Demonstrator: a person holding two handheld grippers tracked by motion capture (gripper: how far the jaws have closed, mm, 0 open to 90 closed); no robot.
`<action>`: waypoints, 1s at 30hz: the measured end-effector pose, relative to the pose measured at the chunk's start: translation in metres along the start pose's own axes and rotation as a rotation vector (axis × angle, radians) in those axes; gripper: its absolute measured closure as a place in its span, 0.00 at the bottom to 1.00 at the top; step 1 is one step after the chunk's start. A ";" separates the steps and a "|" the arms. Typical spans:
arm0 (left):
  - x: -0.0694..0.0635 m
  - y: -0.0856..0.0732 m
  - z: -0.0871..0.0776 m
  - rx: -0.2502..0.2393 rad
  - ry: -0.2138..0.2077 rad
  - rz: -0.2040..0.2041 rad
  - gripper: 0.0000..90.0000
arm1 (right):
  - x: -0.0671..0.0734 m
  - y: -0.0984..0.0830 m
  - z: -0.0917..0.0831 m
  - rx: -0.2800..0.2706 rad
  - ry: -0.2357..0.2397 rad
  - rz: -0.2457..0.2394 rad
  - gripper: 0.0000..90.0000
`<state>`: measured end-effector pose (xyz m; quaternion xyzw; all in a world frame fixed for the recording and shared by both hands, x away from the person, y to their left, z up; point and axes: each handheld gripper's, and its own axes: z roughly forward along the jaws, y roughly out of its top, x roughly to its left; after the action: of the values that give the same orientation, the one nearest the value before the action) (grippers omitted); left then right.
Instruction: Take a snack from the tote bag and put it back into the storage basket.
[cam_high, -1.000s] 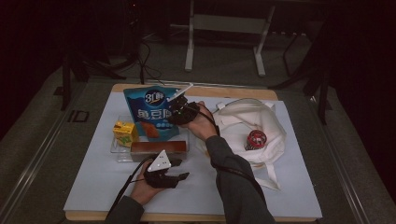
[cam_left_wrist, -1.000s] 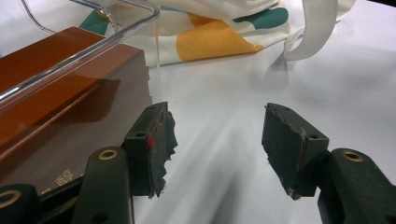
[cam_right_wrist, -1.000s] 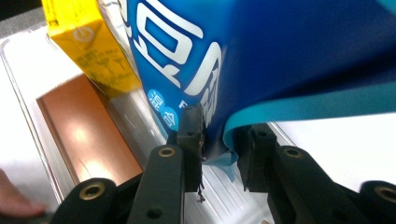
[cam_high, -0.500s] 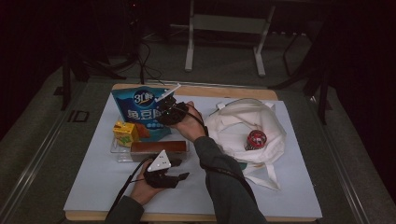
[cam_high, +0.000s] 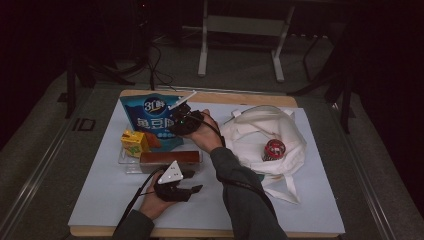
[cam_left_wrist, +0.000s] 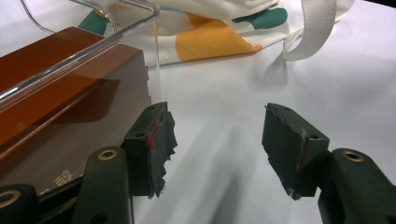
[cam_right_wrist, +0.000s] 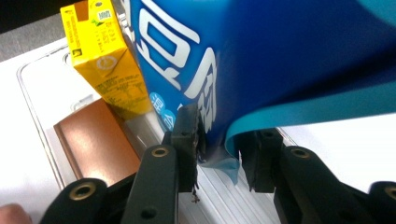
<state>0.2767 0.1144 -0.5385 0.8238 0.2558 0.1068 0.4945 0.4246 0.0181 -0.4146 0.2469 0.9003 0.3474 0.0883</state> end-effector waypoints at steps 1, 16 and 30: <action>0.000 0.000 0.000 -0.001 0.000 0.001 0.46 | -0.001 0.000 -0.002 -0.005 -0.002 -0.003 0.76; -0.001 0.000 0.000 0.000 0.006 0.004 0.46 | -0.014 -0.008 -0.040 -0.035 -0.007 0.003 0.73; 0.000 0.000 0.000 0.000 0.000 0.004 0.46 | -0.024 -0.014 -0.076 -0.036 -0.058 0.010 0.72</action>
<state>0.2765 0.1143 -0.5385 0.8241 0.2542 0.1076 0.4946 0.4144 -0.0470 -0.3679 0.2597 0.8897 0.3567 0.1172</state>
